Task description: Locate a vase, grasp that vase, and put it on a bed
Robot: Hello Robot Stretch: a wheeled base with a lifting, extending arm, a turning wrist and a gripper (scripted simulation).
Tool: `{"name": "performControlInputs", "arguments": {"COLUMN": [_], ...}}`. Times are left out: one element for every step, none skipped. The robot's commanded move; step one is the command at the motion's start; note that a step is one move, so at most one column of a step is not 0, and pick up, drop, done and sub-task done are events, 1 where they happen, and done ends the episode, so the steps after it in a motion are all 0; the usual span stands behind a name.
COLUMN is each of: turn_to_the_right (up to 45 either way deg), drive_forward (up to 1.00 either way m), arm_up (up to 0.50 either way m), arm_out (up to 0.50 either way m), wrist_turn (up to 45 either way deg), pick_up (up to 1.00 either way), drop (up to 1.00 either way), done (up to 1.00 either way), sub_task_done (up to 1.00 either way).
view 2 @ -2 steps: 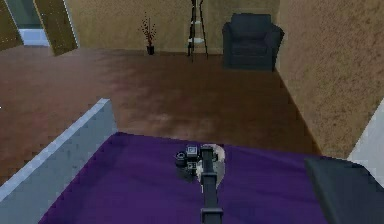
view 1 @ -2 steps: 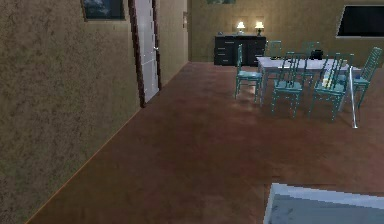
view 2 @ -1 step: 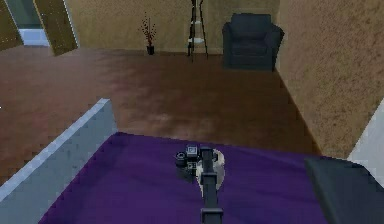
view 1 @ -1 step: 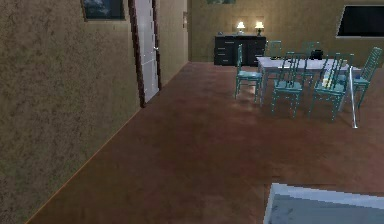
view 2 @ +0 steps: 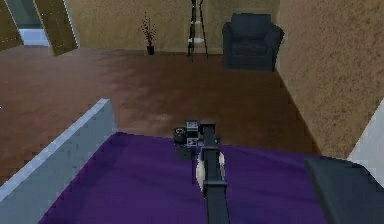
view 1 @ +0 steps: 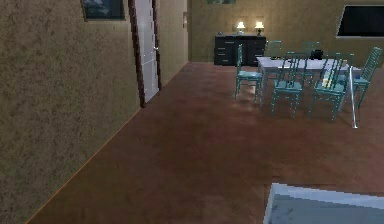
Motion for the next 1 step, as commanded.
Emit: {"name": "performControlInputs", "arguments": {"turn_to_the_right": [0.0], "drive_forward": [0.00], "arm_up": [0.00], "arm_out": [-0.08], "wrist_turn": [0.0], "pick_up": [0.00], "drop": [0.00], "done": [0.00], "sub_task_done": [0.00]}}
